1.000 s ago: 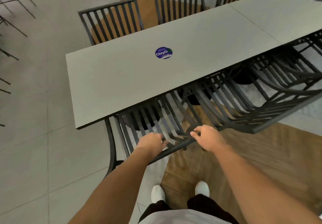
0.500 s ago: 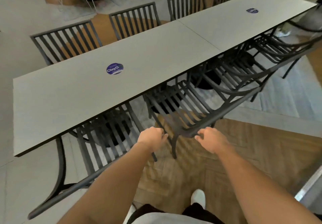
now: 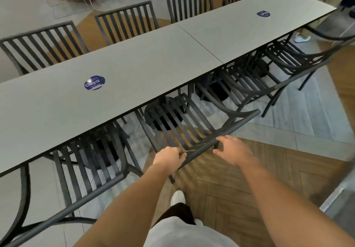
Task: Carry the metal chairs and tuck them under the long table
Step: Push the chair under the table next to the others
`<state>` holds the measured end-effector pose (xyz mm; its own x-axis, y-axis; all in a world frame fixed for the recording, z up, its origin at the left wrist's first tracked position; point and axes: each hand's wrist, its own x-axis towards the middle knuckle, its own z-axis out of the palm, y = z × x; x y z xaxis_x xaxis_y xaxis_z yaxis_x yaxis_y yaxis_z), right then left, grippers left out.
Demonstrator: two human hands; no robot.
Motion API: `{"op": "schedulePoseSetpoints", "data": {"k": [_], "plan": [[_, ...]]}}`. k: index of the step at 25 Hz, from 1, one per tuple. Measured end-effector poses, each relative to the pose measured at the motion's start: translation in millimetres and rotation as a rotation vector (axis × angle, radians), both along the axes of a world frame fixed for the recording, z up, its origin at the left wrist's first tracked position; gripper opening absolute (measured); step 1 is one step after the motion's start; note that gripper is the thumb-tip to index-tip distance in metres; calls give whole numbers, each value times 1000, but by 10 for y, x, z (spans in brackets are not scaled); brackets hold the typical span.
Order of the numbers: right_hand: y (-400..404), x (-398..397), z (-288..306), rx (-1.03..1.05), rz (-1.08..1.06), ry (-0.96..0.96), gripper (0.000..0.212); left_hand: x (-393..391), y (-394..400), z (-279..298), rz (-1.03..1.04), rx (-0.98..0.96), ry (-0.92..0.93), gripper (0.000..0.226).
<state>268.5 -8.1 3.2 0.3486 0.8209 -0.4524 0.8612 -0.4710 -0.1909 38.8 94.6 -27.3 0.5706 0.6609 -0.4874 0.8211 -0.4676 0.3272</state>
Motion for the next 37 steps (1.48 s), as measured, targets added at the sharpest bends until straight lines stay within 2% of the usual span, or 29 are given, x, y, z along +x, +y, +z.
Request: {"op": "schedulePoseSetpoints", "data": {"k": [8, 15, 16, 18, 20, 21, 26, 28, 31, 37], "plan": [[542, 528, -93, -119, 135, 29, 76, 438, 337, -172, 3, -96, 42, 41], [857, 1204, -344, -242, 382, 50, 80, 847, 166, -322, 249, -143, 68, 39], [890, 1320, -377, -253, 440, 35, 79, 933, 113, -340, 314, -170, 51, 42], [913, 1549, -439, -282, 534, 6, 76, 1067, -11, -398, 420, -211, 22, 61], [911, 1739, -508, -315, 594, -25, 69, 1142, -133, -442, 456, -209, 44, 82], [916, 1824, -541, -329, 614, -33, 63, 1179, -197, -458, 461, -206, 68, 84], [981, 1989, -735, -348, 623, -69, 44, 1329, -392, -616, 447, -8, 298, 46], [1012, 1971, -780, -343, 598, -113, 39, 1334, -314, -683, 487, -36, 337, 35], [1018, 1973, -792, -325, 627, -165, 37, 1370, -240, -734, 470, -80, 378, 33], [1158, 2127, -831, -328, 597, -175, 40, 1547, -71, -755, 426, -45, 391, 36]]}}
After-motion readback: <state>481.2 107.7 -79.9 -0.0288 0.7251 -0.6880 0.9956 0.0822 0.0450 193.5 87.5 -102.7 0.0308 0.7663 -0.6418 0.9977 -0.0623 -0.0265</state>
